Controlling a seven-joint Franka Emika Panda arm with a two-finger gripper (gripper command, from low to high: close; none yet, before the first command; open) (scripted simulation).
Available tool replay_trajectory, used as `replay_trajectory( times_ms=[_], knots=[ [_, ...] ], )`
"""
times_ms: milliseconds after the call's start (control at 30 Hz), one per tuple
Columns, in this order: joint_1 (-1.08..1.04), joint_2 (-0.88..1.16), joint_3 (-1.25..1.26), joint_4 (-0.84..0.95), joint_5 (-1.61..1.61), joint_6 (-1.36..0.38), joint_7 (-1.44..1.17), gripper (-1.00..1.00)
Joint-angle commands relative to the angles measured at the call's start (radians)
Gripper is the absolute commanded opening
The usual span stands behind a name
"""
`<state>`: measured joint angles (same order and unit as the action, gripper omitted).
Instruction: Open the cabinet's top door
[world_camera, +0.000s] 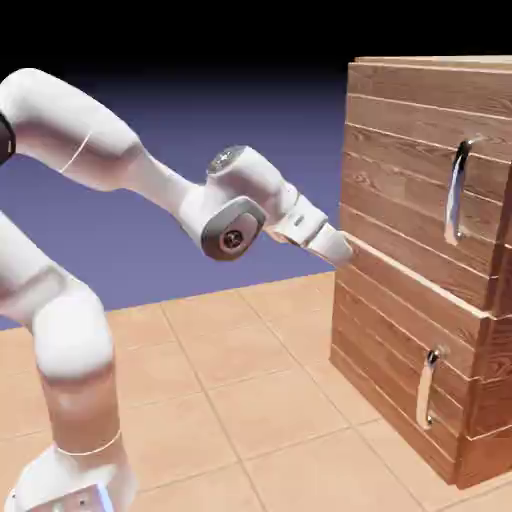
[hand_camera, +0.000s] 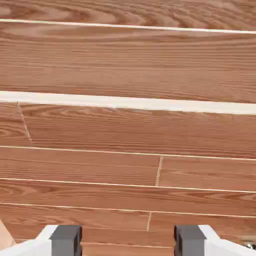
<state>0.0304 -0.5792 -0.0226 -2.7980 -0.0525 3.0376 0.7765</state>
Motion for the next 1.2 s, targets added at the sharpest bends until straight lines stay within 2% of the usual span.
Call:
replay_trajectory(
  times_ms=[0,1167],
  knots=[
    [0.015,-0.008,-0.019,0.01,-0.044,0.0,0.029,0.0],
    [0.55,-0.274,-0.674,0.357,-1.566,0.018,1.06,0.0]
  ],
)
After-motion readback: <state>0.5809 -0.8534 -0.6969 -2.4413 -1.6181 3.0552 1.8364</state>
